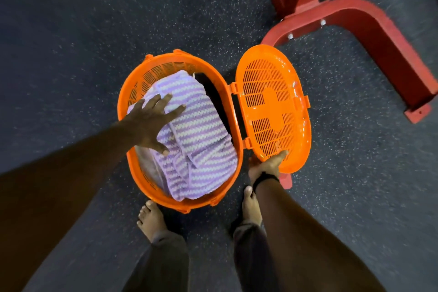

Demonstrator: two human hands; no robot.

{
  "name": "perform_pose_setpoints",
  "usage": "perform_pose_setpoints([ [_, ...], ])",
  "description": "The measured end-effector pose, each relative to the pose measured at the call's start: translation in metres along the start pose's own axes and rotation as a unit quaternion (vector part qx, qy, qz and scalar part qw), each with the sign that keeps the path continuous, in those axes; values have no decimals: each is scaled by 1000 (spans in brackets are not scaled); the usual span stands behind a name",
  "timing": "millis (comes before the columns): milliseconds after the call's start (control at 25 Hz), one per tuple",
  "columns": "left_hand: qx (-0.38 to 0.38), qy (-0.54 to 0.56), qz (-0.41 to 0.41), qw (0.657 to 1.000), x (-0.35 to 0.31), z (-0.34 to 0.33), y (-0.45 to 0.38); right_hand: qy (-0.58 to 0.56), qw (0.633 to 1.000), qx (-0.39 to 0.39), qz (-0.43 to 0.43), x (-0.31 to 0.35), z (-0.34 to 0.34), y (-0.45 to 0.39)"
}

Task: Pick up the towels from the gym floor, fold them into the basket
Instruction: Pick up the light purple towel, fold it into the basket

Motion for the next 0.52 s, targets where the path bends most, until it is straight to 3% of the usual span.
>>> perform_pose_setpoints([
  [40,0,-3,-3,1000,-1,2,1,-62,998,10,1,-2,2,-9],
  [200,9,-13,-10,1000,-3,26,20,-114,990,81,26,3,16,-3],
  [280,-50,15,-27,998,-4,62,33,-164,979,100,67,15,34,19],
  [360,-134,63,-55,987,-8,109,47,-231,955,173,71,26,42,54],
  [520,-227,230,-119,939,-34,213,84,-143,962,222,73,25,61,104],
])
Point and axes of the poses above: each hand's wrist, its own y-axis away from the middle knuckle, its own z-axis out of the back of the hand, x = y × z, the point moved 7 cm from there along -y, towards the middle knuckle, and after that the axes turned 10 degrees about x, right-handed, at the moved point
